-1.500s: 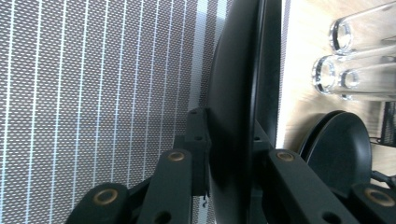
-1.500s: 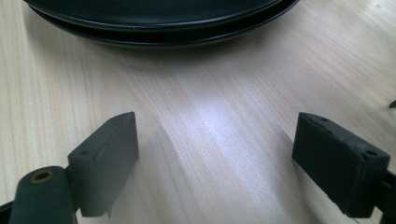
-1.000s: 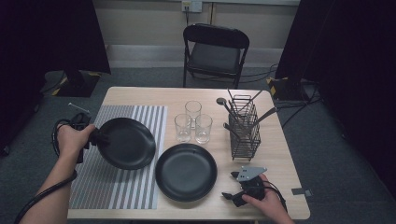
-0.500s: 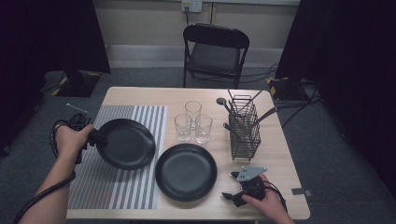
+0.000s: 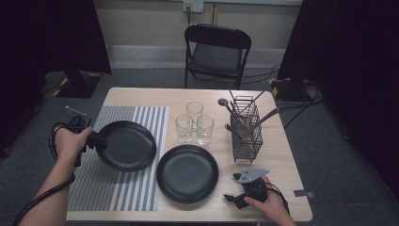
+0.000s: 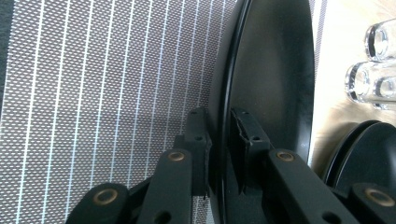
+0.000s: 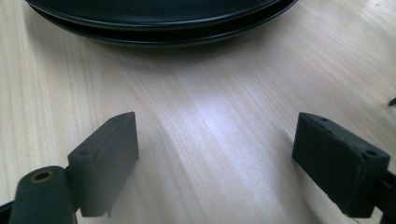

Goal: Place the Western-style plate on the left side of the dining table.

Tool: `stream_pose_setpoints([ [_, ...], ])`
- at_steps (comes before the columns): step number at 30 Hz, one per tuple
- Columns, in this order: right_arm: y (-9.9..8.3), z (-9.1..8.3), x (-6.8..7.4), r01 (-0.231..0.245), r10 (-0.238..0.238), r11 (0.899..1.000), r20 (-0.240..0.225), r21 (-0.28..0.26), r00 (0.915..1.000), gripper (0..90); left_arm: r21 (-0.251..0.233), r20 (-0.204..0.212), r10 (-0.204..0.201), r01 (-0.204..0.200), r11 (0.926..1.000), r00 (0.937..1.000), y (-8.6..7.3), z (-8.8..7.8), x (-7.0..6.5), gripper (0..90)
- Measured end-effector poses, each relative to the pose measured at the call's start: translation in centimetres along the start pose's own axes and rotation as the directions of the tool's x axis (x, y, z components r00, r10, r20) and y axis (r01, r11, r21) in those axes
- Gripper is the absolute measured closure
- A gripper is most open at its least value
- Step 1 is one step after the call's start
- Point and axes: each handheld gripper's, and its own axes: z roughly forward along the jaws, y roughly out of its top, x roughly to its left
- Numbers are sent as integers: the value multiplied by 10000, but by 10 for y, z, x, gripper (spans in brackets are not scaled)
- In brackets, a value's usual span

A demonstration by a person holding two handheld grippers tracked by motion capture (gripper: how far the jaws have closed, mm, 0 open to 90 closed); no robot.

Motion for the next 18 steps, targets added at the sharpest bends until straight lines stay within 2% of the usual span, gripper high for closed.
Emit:
stream_pose_setpoints([
  [2,0,0,0,5,-5,10000,3,-2,10000,138,109,-34,288,-288,9995,9996,0,0,1,775],
  [3,0,0,0,-4,4,10000,4,0,10000,138,86,-119,102,-101,9999,9999,0,1,-1,770],
  [5,0,0,0,-5,5,10000,4,-1,10000,138,58,-81,11,-11,10000,10000,-1,2,0,766],
  [10,0,0,0,-11,11,10000,10,0,10000,137,21,-80,63,-63,10000,9999,-1,2,4,770],
  [15,0,0,0,-10,10,10000,9,1,10000,138,7,-325,84,-84,10000,9994,-1,3,4,764],
  [18,0,0,0,2,-2,10000,8,-4,10000,138,-17,-279,186,-187,9998,9994,-1,3,4,764],
])
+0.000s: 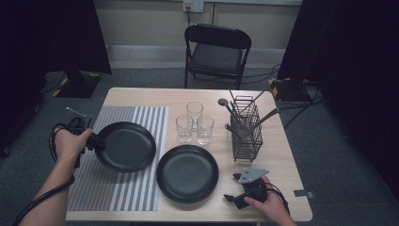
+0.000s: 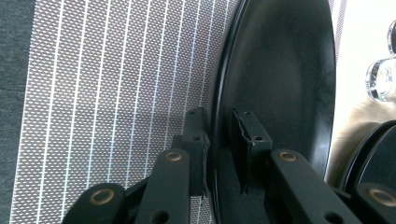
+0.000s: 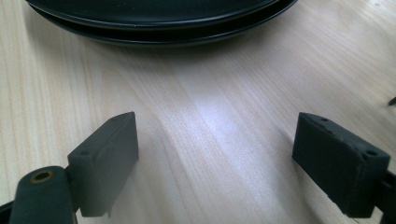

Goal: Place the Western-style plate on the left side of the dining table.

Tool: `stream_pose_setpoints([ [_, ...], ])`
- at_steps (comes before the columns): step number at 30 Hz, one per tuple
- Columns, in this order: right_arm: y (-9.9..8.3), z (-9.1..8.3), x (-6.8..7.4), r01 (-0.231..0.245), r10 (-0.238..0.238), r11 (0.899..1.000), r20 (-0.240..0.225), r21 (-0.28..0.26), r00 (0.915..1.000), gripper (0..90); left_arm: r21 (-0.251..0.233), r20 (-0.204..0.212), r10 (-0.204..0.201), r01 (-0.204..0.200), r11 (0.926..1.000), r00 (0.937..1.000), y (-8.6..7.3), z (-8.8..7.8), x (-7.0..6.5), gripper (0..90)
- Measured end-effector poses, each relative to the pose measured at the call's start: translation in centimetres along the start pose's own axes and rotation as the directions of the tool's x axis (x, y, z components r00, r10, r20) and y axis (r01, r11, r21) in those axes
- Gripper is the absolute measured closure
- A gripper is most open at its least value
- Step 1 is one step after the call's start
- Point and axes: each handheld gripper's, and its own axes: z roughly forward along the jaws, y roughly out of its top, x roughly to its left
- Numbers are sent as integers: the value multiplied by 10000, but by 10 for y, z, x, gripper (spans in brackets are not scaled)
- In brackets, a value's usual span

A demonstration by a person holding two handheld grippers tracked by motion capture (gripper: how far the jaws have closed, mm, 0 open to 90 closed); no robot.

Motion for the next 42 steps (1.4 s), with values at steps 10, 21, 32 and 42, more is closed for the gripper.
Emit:
stream_pose_setpoints([
  [10,0,0,0,-15,15,10000,3,5,10000,138,32,-116,70,-69,10000,9999,-1,0,5,768],
  [21,0,0,0,-22,22,10000,11,7,10000,138,-24,-10,106,-106,9999,9999,-2,2,9,769],
  [32,0,0,0,-34,34,10000,18,9,10000,138,-103,-89,-26,25,9999,10000,-2,3,11,772],
  [42,0,0,1,-45,45,10000,27,13,10000,138,-63,-102,8,-9,10000,9999,-3,4,14,772],
])
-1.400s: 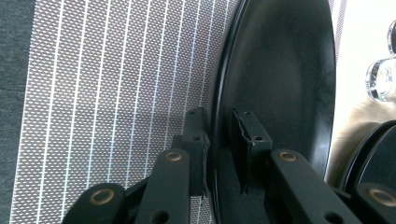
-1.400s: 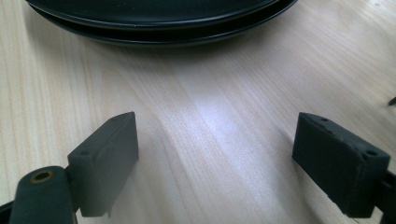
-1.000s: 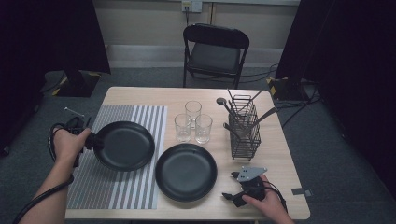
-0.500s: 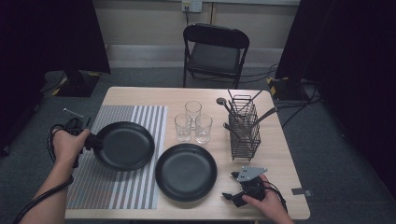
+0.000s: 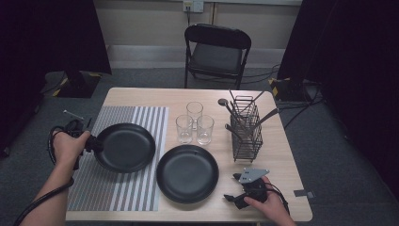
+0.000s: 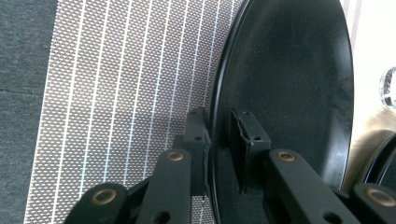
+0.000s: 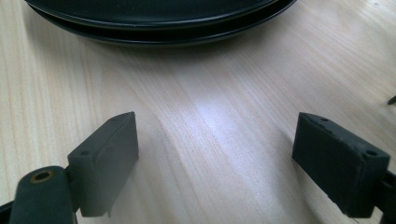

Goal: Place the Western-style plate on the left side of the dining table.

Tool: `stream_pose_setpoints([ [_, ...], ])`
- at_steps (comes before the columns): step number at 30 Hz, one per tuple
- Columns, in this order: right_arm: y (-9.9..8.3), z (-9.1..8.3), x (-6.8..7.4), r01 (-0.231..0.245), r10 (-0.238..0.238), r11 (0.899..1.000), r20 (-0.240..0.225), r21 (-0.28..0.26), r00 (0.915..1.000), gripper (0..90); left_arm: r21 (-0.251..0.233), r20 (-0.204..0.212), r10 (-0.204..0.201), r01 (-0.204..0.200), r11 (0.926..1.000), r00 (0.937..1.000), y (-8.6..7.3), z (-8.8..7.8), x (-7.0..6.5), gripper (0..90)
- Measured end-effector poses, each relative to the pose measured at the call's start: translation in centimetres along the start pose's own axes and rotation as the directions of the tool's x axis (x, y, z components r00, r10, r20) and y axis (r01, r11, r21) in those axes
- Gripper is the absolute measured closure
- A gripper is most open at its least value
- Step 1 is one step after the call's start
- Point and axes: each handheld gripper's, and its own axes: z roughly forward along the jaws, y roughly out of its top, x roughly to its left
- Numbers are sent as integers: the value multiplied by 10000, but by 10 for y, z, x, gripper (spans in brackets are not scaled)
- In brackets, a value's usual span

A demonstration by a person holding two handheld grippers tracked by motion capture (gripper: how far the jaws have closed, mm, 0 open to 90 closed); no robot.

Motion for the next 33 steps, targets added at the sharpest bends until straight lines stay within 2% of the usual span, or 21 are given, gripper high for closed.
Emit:
stream_pose_setpoints([
  [7,0,0,0,10,-10,10000,7,-8,10000,138,-87,-114,-167,166,9998,9998,0,2,0,771],
  [13,0,0,0,6,-6,10000,8,-9,10000,138,-123,-29,-288,288,9995,9996,0,3,0,771],
  [17,0,0,0,9,-9,10000,7,-8,10000,138,-22,-116,-148,148,9999,9998,0,3,3,773],
  [18,0,0,0,11,-11,10000,8,-10,10000,138,-116,-109,-285,284,9995,9995,-1,4,3,772],
  [23,0,0,0,7,-7,10000,7,-8,10000,138,-93,-68,-312,311,9995,9995,-1,5,5,773],
  [26,0,0,0,9,-9,10000,6,-9,10000,138,29,-90,-183,184,9998,9998,-1,5,7,772],
  [31,0,0,0,7,-7,10000,6,-8,10000,138,-42,-157,-236,236,9997,9996,-1,6,7,773],
  [32,0,0,0,9,-9,10000,6,-7,10000,138,-201,-147,-451,448,9988,9989,-1,6,6,774],
  [33,0,0,0,7,-7,10000,7,-7,10000,138,-69,-197,-285,284,9996,9994,-1,6,7,774],
])
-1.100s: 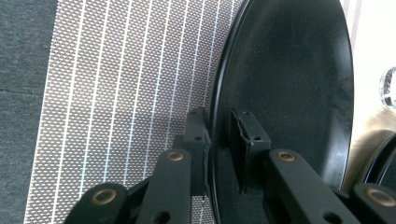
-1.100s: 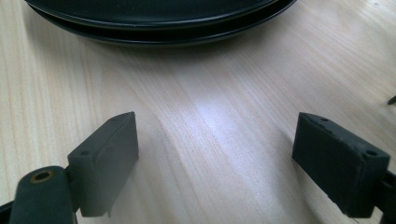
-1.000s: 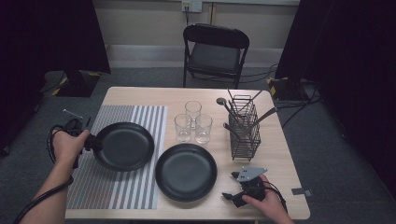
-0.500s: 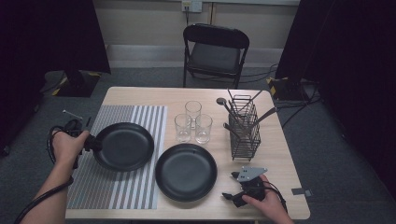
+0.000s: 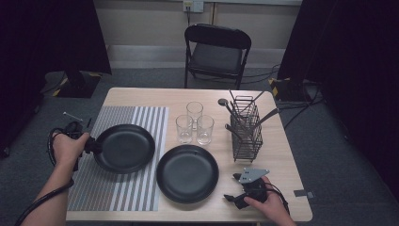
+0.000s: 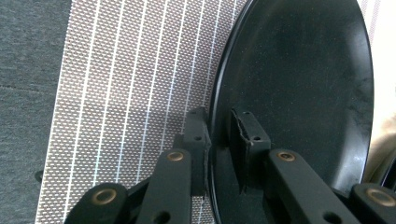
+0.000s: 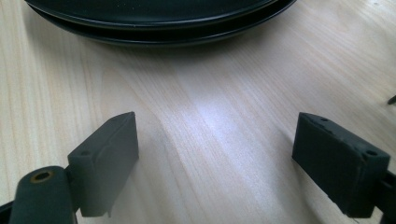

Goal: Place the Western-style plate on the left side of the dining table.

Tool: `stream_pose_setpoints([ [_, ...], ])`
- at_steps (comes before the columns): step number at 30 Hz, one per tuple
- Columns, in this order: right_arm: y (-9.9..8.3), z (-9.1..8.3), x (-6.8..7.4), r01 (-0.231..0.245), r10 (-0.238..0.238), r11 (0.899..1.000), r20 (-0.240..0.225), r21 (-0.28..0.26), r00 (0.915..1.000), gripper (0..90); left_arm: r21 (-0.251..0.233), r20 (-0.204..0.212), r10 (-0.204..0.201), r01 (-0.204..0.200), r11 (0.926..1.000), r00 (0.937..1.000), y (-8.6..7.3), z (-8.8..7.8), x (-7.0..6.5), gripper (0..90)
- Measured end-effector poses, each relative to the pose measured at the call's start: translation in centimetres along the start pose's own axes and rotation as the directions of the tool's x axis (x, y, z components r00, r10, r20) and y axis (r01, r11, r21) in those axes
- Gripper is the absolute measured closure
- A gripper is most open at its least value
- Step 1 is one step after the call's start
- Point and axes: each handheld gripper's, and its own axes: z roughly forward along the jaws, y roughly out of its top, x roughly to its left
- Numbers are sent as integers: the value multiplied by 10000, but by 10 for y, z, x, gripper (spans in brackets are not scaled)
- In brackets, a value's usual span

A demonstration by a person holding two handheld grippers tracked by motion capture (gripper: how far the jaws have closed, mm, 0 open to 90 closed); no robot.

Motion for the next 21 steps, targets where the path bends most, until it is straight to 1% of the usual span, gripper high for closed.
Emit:
stream_pose_setpoints([
  [2,0,0,0,-11,11,10000,-1,6,10000,138,-3,-43,-7,7,10000,10000,0,0,0,775],
  [5,0,0,0,2,-2,10000,0,-1,10000,138,-57,27,-30,30,10000,10000,0,1,1,778],
  [7,0,0,0,-12,12,10000,-2,6,10000,138,-56,-76,-40,40,10000,10000,0,1,1,779],
  [10,0,0,0,-14,14,10000,-2,8,10000,138,-54,-102,-23,23,10000,9999,0,2,1,778],
  [11,0,0,0,1,-1,10000,0,-1,10000,137,12,-176,60,-60,10000,9998,0,1,1,777],
  [12,0,0,0,2,-2,10000,0,-1,10000,138,11,-86,40,-40,10000,10000,0,2,2,777],
  [13,0,0,0,-11,11,10000,-1,6,10000,138,-47,-124,-94,94,9999,9999,0,2,1,778],
  [18,0,0,0,3,-3,10000,2,-1,10000,137,51,-98,-11,12,10000,10000,-1,3,4,779],
  [19,0,0,0,1,-1,10000,0,-2,10000,138,41,-81,-12,12,10000,10000,-1,4,5,779],
  [20,0,0,0,-11,11,10000,-1,6,10000,138,-12,-66,-142,142,9999,9999,-1,4,5,781],
  [21,0,0,0,2,-2,10000,1,0,10000,138,27,-68,-97,97,9999,9999,-1,4,6,782],
])
